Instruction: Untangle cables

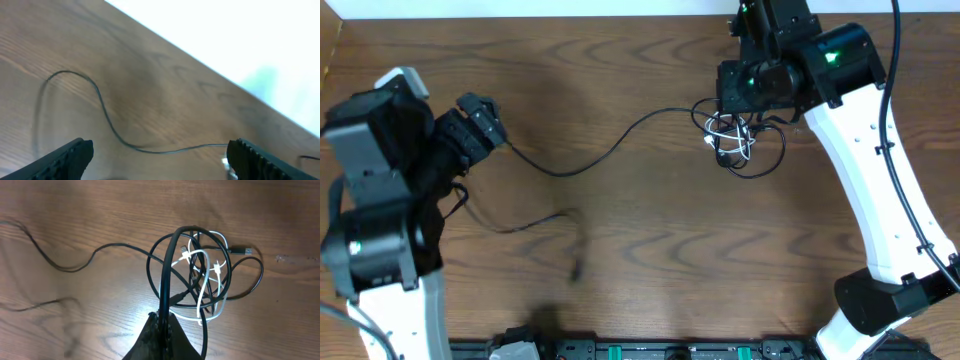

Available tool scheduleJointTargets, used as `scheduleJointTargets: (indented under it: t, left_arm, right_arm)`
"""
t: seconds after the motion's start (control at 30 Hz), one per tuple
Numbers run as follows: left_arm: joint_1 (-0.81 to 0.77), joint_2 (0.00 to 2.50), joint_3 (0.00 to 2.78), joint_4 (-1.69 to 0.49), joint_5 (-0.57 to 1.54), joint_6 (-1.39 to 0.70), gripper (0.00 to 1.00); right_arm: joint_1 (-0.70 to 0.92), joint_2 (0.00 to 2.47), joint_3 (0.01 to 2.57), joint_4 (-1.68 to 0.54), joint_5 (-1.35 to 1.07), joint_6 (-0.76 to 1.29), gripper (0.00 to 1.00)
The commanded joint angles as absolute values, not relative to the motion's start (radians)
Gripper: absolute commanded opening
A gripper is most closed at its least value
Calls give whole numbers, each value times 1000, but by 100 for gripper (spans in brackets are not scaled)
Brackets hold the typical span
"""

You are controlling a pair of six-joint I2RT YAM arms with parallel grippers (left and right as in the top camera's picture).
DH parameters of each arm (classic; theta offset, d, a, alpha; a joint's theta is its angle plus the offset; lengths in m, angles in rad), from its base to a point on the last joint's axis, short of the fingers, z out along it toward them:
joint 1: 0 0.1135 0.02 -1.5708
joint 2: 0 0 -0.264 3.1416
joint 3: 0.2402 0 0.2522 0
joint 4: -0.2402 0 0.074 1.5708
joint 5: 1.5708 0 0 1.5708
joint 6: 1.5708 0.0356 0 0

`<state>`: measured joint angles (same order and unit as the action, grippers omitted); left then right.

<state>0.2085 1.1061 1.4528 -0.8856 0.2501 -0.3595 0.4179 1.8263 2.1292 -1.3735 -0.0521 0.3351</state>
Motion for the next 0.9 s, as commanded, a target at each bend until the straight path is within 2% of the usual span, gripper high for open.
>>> scheduleJointTargets:
  t: [0.0, 0.1, 0.27, 0.5, 0.7, 0.87]
  left_arm:
    - [207, 1096, 1470, -912, 422, -429, 91]
    - [172, 1111, 1466, -972, 566, -489, 90]
    - [66, 1154, 1435, -1029, 565, -550, 90]
    - [-95, 1275, 1424, -1027, 521, -657, 91]
    - [-214, 1402, 1424, -965, 482, -764, 91]
    - [-290, 1510, 1424, -832, 482, -883, 91]
  right_arm:
    - [436, 1835, 2114, -1355, -41, 355, 1]
    - [439, 1835, 2105, -1326, -95, 355, 1]
    - [440, 1835, 2097, -1298, -194, 355, 1]
    - [440, 1835, 2097, -1298, -195, 355, 1]
    - [440, 1835, 2096, -1297, -196, 356, 1]
    - [440, 1835, 2096, -1294, -220, 356, 1]
